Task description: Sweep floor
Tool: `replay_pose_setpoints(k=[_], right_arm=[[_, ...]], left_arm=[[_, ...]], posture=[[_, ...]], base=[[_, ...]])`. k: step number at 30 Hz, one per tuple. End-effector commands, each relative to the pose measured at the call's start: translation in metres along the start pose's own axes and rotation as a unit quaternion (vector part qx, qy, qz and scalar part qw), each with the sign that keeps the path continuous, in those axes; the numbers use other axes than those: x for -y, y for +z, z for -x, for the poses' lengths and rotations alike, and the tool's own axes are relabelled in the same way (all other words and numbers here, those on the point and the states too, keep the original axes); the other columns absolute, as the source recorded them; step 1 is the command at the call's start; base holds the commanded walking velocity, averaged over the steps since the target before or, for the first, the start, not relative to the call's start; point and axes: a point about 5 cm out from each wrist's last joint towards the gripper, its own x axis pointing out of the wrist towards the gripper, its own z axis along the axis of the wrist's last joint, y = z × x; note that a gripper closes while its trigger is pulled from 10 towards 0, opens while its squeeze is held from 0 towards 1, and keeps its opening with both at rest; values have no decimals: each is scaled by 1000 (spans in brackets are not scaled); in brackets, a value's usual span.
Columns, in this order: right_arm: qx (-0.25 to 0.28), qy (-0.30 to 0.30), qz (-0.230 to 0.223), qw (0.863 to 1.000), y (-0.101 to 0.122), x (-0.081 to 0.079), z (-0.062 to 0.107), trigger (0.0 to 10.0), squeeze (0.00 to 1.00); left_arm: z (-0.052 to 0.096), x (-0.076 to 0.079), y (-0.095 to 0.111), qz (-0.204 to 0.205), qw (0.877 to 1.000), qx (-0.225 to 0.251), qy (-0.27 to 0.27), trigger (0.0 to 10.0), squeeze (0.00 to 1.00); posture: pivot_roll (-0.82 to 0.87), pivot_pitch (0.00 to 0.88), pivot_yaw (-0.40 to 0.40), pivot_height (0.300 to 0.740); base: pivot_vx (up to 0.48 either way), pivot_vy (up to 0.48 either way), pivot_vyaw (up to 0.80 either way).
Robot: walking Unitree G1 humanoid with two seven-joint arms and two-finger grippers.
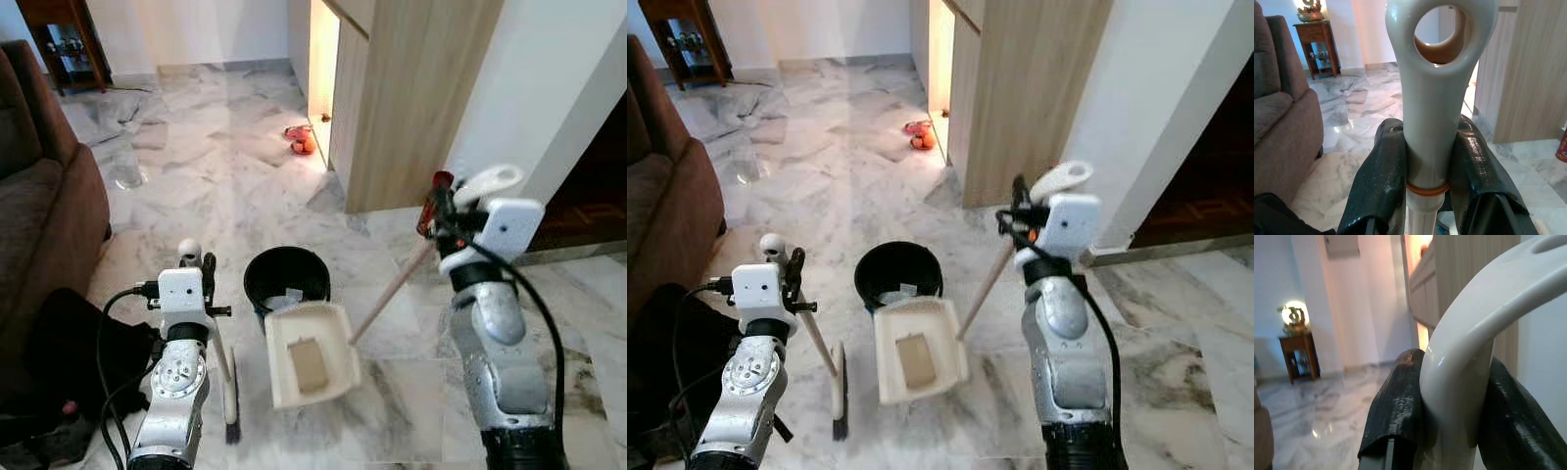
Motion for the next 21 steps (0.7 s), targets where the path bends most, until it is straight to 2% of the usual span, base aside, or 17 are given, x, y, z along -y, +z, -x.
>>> replay_pose_setpoints(k=[1, 7, 10, 16, 21], right_arm=[[57, 1, -23, 998, 31, -3, -7, 10000, 0], [94, 5, -43, 995, 59, -9, -14, 10000, 0], [106, -2, -43, 993, 65, -9, -17, 10000, 0], [106, 10, -57, 993, 65, -23, -23, 10000, 0], [99, 16, -69, 993, 61, -28, -24, 10000, 0]], left_arm=[[-5, 2, 9, 1, 1000, 21, -5, 10000, 0], [-5, -1, 9, -1, 1000, 22, -2, 10000, 0], [-5, -1, 9, -1, 1000, 23, -1, 10000, 0], [-4, 2, 10, -3, 999, 31, -6, 10000, 0], [-2, -1, 8, -2, 1000, 26, -2, 10000, 0]], posture=[[119, 44, -3, 740], [122, 46, -6, 740], [122, 46, -6, 740], [122, 47, -6, 740], [125, 47, -10, 740]], base=[[0, 0, 0], [0, 0, 0], [0, 0, 0], [0, 0, 0], [0, 0, 0]])
